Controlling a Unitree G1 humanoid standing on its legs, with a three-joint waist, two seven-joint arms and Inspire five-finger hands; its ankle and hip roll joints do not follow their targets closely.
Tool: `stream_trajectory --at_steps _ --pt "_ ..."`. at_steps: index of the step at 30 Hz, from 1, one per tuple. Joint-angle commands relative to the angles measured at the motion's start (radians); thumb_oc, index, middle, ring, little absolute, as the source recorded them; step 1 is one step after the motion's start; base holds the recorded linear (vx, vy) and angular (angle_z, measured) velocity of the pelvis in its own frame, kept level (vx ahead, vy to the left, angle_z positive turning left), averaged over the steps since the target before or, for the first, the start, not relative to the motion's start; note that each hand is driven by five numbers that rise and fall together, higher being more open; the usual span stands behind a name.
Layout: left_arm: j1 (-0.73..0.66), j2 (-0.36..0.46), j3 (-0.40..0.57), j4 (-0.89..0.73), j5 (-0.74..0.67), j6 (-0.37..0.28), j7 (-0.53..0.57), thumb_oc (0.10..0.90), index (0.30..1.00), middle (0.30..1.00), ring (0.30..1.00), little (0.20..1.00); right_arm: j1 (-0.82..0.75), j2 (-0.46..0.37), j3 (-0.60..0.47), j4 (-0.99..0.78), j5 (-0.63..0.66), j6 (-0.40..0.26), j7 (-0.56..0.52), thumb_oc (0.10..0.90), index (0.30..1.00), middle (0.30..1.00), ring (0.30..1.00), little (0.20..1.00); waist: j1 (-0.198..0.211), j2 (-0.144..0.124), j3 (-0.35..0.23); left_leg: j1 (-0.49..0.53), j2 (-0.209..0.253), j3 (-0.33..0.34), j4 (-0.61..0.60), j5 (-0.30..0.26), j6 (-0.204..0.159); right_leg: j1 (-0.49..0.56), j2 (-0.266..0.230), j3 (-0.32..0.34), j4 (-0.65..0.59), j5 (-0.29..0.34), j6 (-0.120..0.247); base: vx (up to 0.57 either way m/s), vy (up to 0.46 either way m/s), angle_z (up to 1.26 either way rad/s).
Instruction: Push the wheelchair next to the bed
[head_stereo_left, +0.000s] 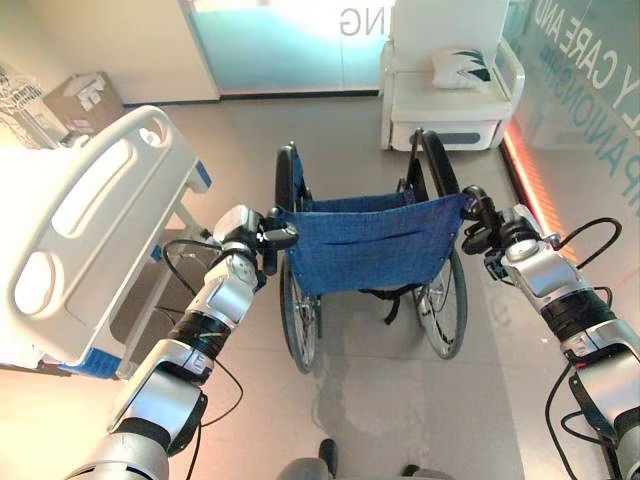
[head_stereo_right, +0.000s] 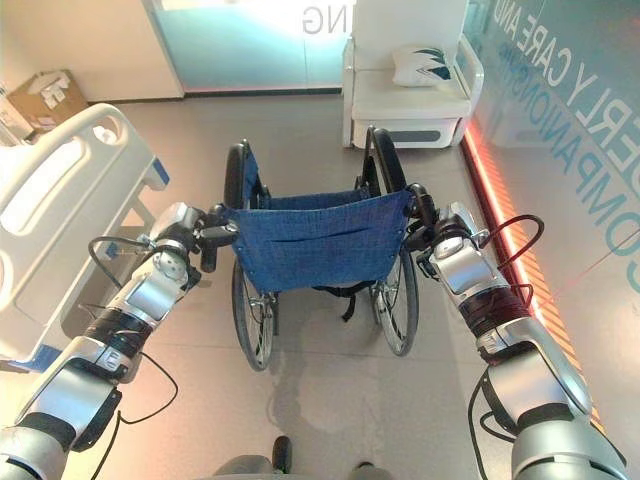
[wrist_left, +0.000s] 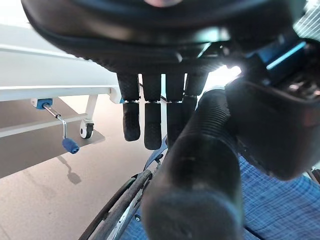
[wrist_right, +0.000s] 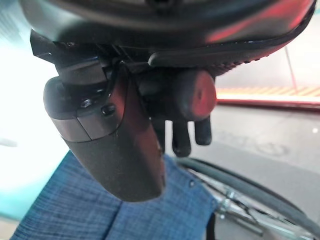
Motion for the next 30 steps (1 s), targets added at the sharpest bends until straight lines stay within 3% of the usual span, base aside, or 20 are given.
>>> stream_trajectory --at_steps 1,5,6,7,8,9,10,12,15,16,18,19,20,22,24,25,26,28,29,30 --pt "0.134 0.061 -0.115 0.071 0.044 0.001 -0.154 0.4 0.3 0.3 0.3 0.3 -0.082 0.005 -0.036 -0.042 -0.074 -0.239 0.064 0.4 0.3 0.3 0.3 0.3 0.057 -0.055 -0.017 -0.047 -0.092 0.001 0.131 -0.122 0.111 -0.165 -0.038 0.075 0.402 0.098 0.003 0.13 0.067 -0.09" --pt "0.107 0.05 -0.13 0.107 0.076 0.011 -0.188 0.4 0.3 0.3 0.3 0.3 -0.082 -0.019 -0.019 -0.026 -0.106 -0.238 0.098 0.4 0.3 0.3 0.3 0.3 0.02 -0.071 0.015 -0.029 -0.104 -0.021 0.151 -0.145 0.105 -0.239 -0.047 0.118 0.339 0.172 0.01 0.28 -0.044 -0.05" --pt "0.093 0.053 -0.134 0.11 0.067 0.016 -0.182 0.4 0.3 0.3 0.3 0.3 -0.083 -0.031 -0.013 -0.034 -0.117 -0.229 0.117 0.4 0.3 0.3 0.3 0.3 -0.013 -0.084 0.041 0.002 -0.117 -0.037 0.157 -0.176 0.102 -0.332 -0.071 0.131 0.256 0.245 0.021 0.2 -0.1 0.06" --pt "0.091 0.054 -0.134 0.111 0.066 0.015 -0.181 0.4 0.3 0.3 0.3 0.3 -0.084 -0.032 -0.013 -0.035 -0.118 -0.228 0.119 0.4 0.3 0.3 0.3 0.3 -0.016 -0.082 0.044 0.005 -0.116 -0.039 0.159 -0.181 0.102 -0.337 -0.071 0.131 0.253 0.246 0.023 0.41 -0.242 -0.03" --pt "0.069 0.056 -0.136 0.116 0.047 0.009 -0.167 0.4 0.3 0.3 0.3 0.3 -0.095 -0.051 -0.013 -0.048 -0.115 -0.215 0.133 0.4 0.3 0.3 0.3 0.3 -0.044 -0.095 0.064 0.028 -0.127 -0.058 0.166 -0.207 0.099 -0.396 -0.086 0.146 0.142 0.285 0.035 0.3 -0.179 -0.07" --pt "0.065 0.055 -0.137 0.119 0.041 0.006 -0.162 0.4 0.3 0.3 0.3 0.3 -0.096 -0.055 -0.013 -0.05 -0.115 -0.213 0.136 0.4 0.3 0.3 0.3 0.3 -0.048 -0.094 0.067 0.033 -0.125 -0.063 0.169 -0.215 0.099 -0.395 -0.085 0.146 0.121 0.292 0.038 0.56 -0.339 0.13" --pt "0.044 0.046 -0.139 0.129 0.022 -0.012 -0.145 0.4 0.3 0.3 0.3 0.3 -0.108 -0.074 -0.014 -0.055 -0.115 -0.189 0.152 0.4 0.3 0.3 0.3 0.3 -0.068 -0.103 0.069 0.05 -0.134 -0.089 0.174 -0.237 0.095 -0.405 -0.098 0.18 0.022 0.331 0.056 0.48 -0.292 0.5" --pt "0.025 0.038 -0.142 0.129 0.011 -0.027 -0.137 0.4 0.3 0.3 0.3 0.3 -0.124 -0.093 -0.016 -0.052 -0.116 -0.164 0.18 0.4 0.3 0.3 0.3 0.3 -0.085 -0.103 0.064 0.07 -0.119 -0.117 0.183 -0.263 0.088 -0.404 -0.095 0.222 -0.001 0.344 0.056 0.49 -0.363 0.94" --pt "0.011 0.029 -0.137 0.134 0.001 -0.048 -0.136 0.4 0.3 0.3 0.3 0.3 -0.148 -0.114 -0.011 -0.028 -0.105 -0.155 0.196 0.4 0.3 0.3 0.3 0.3 -0.096 -0.108 0.042 0.078 -0.082 -0.131 0.199 -0.284 0.07 -0.392 -0.078 0.246 0.024 0.306 0.046 0.36 -0.36 0.9" --pt "0.021 0.022 -0.132 0.136 -0.03 -0.047 -0.124 0.4 0.3 0.3 0.3 0.3 -0.164 -0.115 -0.005 -0.018 -0.099 -0.151 0.216 0.4 0.3 0.3 0.3 0.3 -0.097 -0.103 0.025 0.106 -0.018 -0.116 0.206 -0.279 0.039 -0.392 -0.08 0.217 0.091 0.265 0.038 0.4 -0.4 0.78" --pt "0.042 0.017 -0.13 0.14 -0.027 -0.06 -0.132 0.4 0.3 0.3 0.3 0.3 -0.165 -0.112 0.001 -0.024 -0.093 -0.129 0.223 0.4 0.3 0.3 0.3 0.3 -0.102 -0.098 0.004 0.149 0.062 -0.097 0.202 -0.237 0.001 -0.387 -0.071 0.18 0.139 0.223 0.021 0.37 -0.358 0.43" --pt "0.043 0.017 -0.13 0.139 -0.027 -0.06 -0.132 0.4 0.3 0.3 0.3 0.3 -0.165 -0.112 0.002 -0.025 -0.093 -0.129 0.222 0.4 0.3 0.3 0.3 0.3 -0.103 -0.097 0.004 0.151 0.064 -0.097 0.2 -0.236 0.0 -0.387 -0.07 0.179 0.14 0.222 0.021 0.39 -0.41 0.41" --pt "0.067 0.019 -0.124 0.128 -0.006 -0.068 -0.143 0.4 0.3 0.3 0.3 0.3 -0.157 -0.121 0.004 -0.053 -0.09 -0.112 0.225 0.4 0.3 0.3 0.3 0.3 -0.106 -0.102 -0.016 0.155 0.149 -0.051 0.245 -0.134 -0.022 -0.364 -0.065 0.134 0.146 0.189 -0.007 0.37 -0.413 0.45" --pt "0.086 0.016 -0.123 0.126 -0.005 -0.086 -0.135 0.4 0.3 0.3 0.3 0.3 -0.144 -0.134 0.002 -0.075 -0.093 -0.108 0.221 0.4 0.3 0.3 0.3 0.3 -0.118 -0.107 -0.036 0.157 0.214 -0.006 0.29 -0.055 -0.035 -0.345 -0.049 0.096 0.155 0.148 -0.036 0.4 -0.426 0.34" --pt "0.097 0.008 -0.129 0.127 -0.007 -0.091 -0.121 0.4 0.3 0.3 0.3 0.3 -0.132 -0.139 0.0 -0.087 -0.086 -0.111 0.209 0.4 0.3 0.3 0.3 0.3 -0.118 -0.104 -0.042 0.147 0.24 0.001 0.337 -0.002 -0.046 -0.321 -0.024 0.079 0.157 0.116 -0.059 0.36 -0.354 0.36" --pt "0.104 0.003 -0.13 0.125 -0.003 -0.102 -0.112 0.4 0.3 0.3 0.3 0.3 -0.124 -0.138 -0.002 -0.096 -0.081 -0.1 0.193 0.4 0.3 0.3 0.3 0.3 -0.095 -0.116 -0.031 0.043 0.227 -0.025 0.423 0.038 -0.037 -0.26 0.007 0.094 0.142 0.086 -0.083 0.37 -0.359 0.31" --pt "0.104 0.002 -0.13 0.125 -0.002 -0.103 -0.112 0.4 0.3 0.3 0.3 0.3 -0.123 -0.138 -0.002 -0.098 -0.08 -0.098 0.191 0.4 0.3 0.3 0.3 0.3 -0.093 -0.116 -0.029 0.029 0.224 -0.031 0.433 0.034 -0.034 -0.254 0.01 0.096 0.141 0.084 -0.085 0.48 -0.409 0.24" --pt "0.129 -0.004 -0.117 0.101 0.008 -0.115 -0.088 0.4 0.3 0.3 0.3 0.3 -0.134 -0.112 0.021 -0.078 -0.07 -0.095 0.164 0.4 0.3 0.3 0.3 0.3 -0.018 -0.117 0.028 -0.148 0.054 -0.086 0.427 -0.002 0.004 -0.141 0.05 0.152 0.1 0.066 -0.087 0.49 -0.261 -0.03" --pt "0.133 -0.004 -0.115 0.095 0.006 -0.116 -0.083 0.4 0.3 0.3 0.3 0.3 -0.137 -0.106 0.024 -0.072 -0.072 -0.094 0.161 0.4 0.3 0.3 0.3 0.3 -0.01 -0.116 0.033 -0.167 0.038 -0.082 0.407 0.011 0.003 -0.129 0.055 0.154 0.091 0.066 -0.088 0.51 -0.144 -0.35" --pt "0.141 0.005 -0.108 0.071 -0.016 -0.115 -0.076 0.4 0.3 0.3 0.3 0.3 -0.135 -0.087 0.022 -0.064 -0.101 -0.095 0.164 0.4 0.3 0.3 0.3 0.3 0.018 -0.098 0.057 -0.256 -0.025 -0.068 0.358 0.049 -0.008 -0.078 0.086 0.166 0.076 0.049 -0.091 0.42 -0.081 -0.46"
